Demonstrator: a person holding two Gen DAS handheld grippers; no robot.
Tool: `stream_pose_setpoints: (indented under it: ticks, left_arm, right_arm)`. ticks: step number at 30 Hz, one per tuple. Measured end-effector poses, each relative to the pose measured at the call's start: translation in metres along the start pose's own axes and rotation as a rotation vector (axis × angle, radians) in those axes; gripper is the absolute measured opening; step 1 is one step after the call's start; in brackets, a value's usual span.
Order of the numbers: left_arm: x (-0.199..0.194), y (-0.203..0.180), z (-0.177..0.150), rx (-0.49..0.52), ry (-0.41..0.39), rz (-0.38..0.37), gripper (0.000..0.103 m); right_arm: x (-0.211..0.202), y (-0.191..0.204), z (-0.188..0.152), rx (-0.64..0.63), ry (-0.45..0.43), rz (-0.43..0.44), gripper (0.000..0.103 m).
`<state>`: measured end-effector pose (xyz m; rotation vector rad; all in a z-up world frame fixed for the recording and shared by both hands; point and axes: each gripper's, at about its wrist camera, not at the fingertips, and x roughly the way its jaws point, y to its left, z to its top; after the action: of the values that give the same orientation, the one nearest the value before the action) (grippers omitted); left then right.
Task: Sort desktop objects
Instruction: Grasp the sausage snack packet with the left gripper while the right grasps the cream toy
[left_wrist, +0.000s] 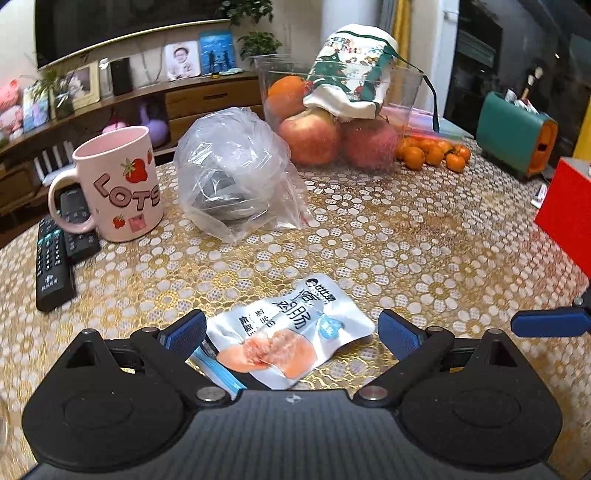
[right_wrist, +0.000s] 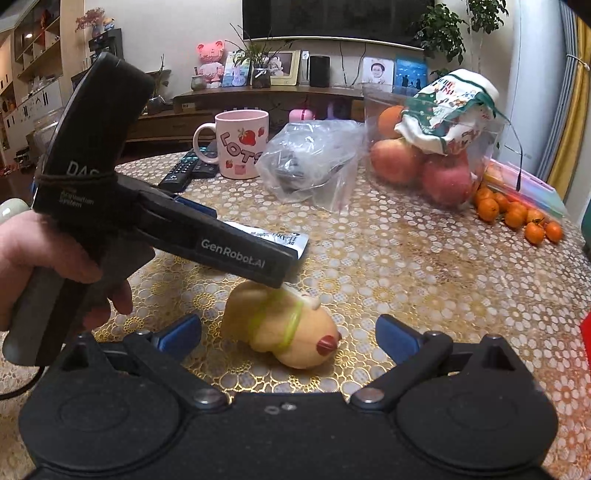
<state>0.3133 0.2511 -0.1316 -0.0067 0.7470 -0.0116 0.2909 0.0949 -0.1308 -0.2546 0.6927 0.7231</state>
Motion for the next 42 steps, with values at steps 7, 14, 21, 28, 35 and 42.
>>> stream_pose_setpoints:
  ticks: [7,14,21,28,35,42]
  left_arm:
    - [0.009,0.012,0.004,0.104,0.018,-0.104,0.1]
    - [0.019,0.023,0.002,0.123,0.04,-0.206,0.1]
    - [0.024,0.029,-0.001,0.098,0.009,-0.211,0.1]
    - [0.022,0.029,-0.004,0.081,-0.018,-0.191,0.095]
    - [0.014,0.027,-0.006,0.066,-0.042,-0.174,0.052]
    - [0.008,0.011,-0.01,0.084,-0.051,-0.124,0.043]
  right_arm:
    - [0.011,0.001,0.0,-0.021,0.018,0.025,0.101]
    - [0.018,-0.002,0.0,-0.045,0.024,0.048,0.1]
    - [0.027,-0.002,-0.001,-0.055,0.039,0.06,0.094]
    - [0.033,-0.003,-0.002,-0.046,0.057,0.064,0.082]
    - [0.032,-0.003,-0.002,-0.045,0.039,0.066,0.074]
    - [0.022,-0.011,-0.005,-0.026,0.037,0.063,0.07]
